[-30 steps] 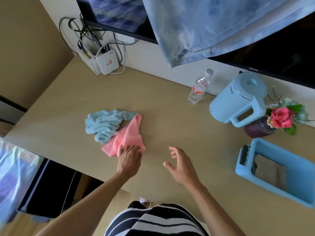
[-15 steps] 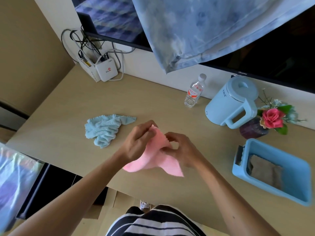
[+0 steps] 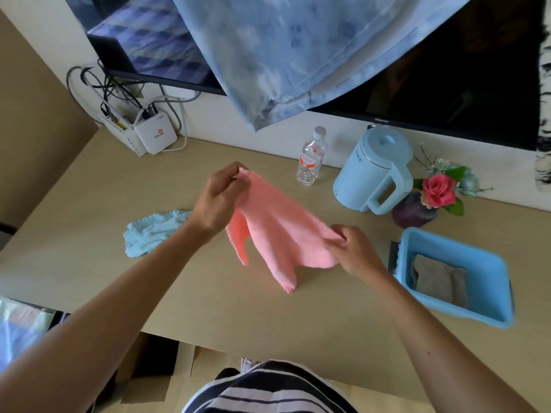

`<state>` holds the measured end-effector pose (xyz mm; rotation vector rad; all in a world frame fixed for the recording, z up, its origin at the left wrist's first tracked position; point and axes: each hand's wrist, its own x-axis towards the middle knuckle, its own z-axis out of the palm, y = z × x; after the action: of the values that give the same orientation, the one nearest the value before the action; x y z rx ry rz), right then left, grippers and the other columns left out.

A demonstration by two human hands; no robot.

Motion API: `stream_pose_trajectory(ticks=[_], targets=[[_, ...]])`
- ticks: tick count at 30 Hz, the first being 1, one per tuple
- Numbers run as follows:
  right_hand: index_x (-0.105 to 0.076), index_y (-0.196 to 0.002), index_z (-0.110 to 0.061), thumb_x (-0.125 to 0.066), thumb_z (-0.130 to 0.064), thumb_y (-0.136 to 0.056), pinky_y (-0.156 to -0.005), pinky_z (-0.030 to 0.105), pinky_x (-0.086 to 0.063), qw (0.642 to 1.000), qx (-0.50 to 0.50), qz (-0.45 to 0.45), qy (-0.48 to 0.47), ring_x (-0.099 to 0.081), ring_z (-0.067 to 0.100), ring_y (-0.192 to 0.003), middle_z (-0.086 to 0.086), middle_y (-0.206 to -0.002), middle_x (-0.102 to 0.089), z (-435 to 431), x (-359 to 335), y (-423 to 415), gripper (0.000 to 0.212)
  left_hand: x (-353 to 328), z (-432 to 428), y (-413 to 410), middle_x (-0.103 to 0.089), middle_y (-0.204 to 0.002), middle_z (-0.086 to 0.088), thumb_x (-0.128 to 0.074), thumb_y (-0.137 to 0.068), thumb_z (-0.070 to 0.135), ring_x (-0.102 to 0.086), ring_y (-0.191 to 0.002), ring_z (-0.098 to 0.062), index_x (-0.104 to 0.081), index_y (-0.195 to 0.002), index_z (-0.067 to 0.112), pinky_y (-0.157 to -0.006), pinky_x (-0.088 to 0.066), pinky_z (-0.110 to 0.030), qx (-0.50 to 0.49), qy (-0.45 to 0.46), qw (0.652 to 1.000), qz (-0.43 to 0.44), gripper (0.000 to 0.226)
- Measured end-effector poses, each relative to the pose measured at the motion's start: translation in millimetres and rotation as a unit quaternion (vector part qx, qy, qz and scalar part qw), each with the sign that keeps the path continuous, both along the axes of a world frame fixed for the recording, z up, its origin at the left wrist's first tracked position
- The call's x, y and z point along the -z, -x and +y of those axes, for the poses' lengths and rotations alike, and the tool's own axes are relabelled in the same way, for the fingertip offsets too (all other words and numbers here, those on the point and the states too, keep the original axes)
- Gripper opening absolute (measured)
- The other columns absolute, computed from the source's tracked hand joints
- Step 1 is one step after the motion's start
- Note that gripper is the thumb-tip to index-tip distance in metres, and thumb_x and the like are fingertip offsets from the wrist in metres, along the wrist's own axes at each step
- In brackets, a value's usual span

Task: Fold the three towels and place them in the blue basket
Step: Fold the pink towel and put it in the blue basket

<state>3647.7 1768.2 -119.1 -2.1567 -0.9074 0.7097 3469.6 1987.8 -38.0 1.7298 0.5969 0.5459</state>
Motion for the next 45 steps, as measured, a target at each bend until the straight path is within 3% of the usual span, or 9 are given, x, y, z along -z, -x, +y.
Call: stream_pose_trajectory(ticks=[4,11,19,26,27,30,34,39,45], targets=[[-0.067,-0.082,-0.021,-0.07,-0.016,-0.089,-0.056,0.01,-0.036,0.995,0.023,-0.054,-0.08,-0.056,-0.007,-0.062,-0.015,-0.068,-0.062,0,-29,-24,0.009,4,21,2,-0.045,-0.069,-0.008,-0.046,-0.097,0.015,-0.045,-0.063,-0.015,-0.05,-0.083,-0.007,-0.055,-0.036,-0.028,-0.018,-0.02,1.0,-0.003,0.027],[-0.069,-0.09,-0.013,-0.074,-0.027,-0.084,-0.059,0.014,-0.042,0.991,-0.011,-0.049,-0.128,-0.056,-0.003,-0.065,-0.012,-0.072,-0.065,-20,-42,-27,0.016,30,31,37,-0.057,-0.073,0.001,-0.049,-0.092,0.009,-0.052,-0.072,-0.01,-0.058,-0.084,-0.001,-0.067,-0.04,-0.028,0.02,-0.007,0.999,0.032,0.016],[-0.074,-0.083,-0.019,-0.079,-0.014,-0.082,-0.072,0.039,-0.052,0.989,-0.108,0.054,0.087,-0.066,0.016,-0.075,-0.004,-0.081,-0.071,-72,54,25,0.007,124,-6,103,-0.065,-0.073,0.0,-0.056,-0.088,0.029,-0.051,-0.066,0.002,-0.068,-0.085,0.007,-0.064,-0.038,-0.02,0.14,0.014,0.963,0.231,0.025],[-0.063,-0.074,-0.013,-0.072,-0.016,-0.087,-0.061,0.023,-0.036,0.968,-0.12,0.088,0.203,-0.046,0.0,-0.064,-0.009,-0.072,-0.056,-96,95,46,0.016,185,-21,123,-0.07,-0.077,-0.001,-0.063,-0.094,0.021,-0.057,-0.067,-0.009,-0.066,-0.08,0.034,-0.066,-0.043,-0.03,0.144,0.017,0.928,0.343,0.02],[-0.068,-0.086,-0.021,-0.072,-0.016,-0.088,-0.068,0.019,-0.041,0.969,-0.11,0.091,0.201,-0.053,-0.001,-0.074,-0.013,-0.084,-0.06,-93,95,44,0.007,186,-20,120,-0.068,-0.073,0.002,-0.062,-0.095,0.02,-0.055,-0.064,-0.009,-0.064,-0.079,0.034,-0.064,-0.042,-0.029,0.132,0.013,0.93,0.344,0.022],[-0.067,-0.123,-0.01,-0.073,-0.015,-0.089,-0.089,0.023,-0.045,0.975,-0.055,0.069,0.202,-0.061,0.009,-0.102,-0.011,-0.109,-0.058,-81,97,35,0.035,195,-17,105,-0.062,-0.067,0.003,-0.062,-0.097,0.016,-0.05,-0.06,-0.013,-0.061,-0.078,0.033,-0.059,-0.037,-0.029,0.082,0.02,0.936,0.342,0.026],[-0.073,-0.096,-0.007,-0.071,-0.008,-0.085,-0.082,0.041,-0.053,0.983,-0.034,0.04,0.176,-0.069,0.03,-0.09,0.005,-0.094,-0.075,-53,94,21,0.011,207,-9,86,-0.054,-0.062,-0.002,-0.061,-0.095,0.011,-0.046,-0.059,-0.018,-0.06,-0.071,0.022,-0.059,-0.034,-0.03,0.017,0.051,0.94,0.337,0.026],[-0.068,-0.083,-0.021,-0.067,-0.008,-0.085,-0.053,0.013,-0.038,0.985,-0.023,0.011,0.172,-0.059,0.014,-0.066,-0.008,-0.076,-0.066,-22,102,3,0.013,213,-1,64,-0.043,-0.057,-0.001,-0.06,-0.094,0.008,-0.035,-0.055,-0.016,-0.058,-0.077,-0.003,-0.053,-0.026,-0.029,-0.028,0.051,0.941,0.333,0.021],[-0.066,-0.08,-0.024,-0.061,-0.014,-0.087,-0.06,0.035,-0.048,0.979,-0.012,-0.026,0.204,-0.066,0.023,-0.072,-0.002,-0.08,-0.071,-4,129,-11,0.013,234,5,56,-0.049,-0.058,-0.002,-0.059,-0.094,0.009,-0.041,-0.057,-0.02,-0.061,-0.078,0.001,-0.052,-0.029,-0.029,-0.043,0.004,0.924,0.38,0.018]])
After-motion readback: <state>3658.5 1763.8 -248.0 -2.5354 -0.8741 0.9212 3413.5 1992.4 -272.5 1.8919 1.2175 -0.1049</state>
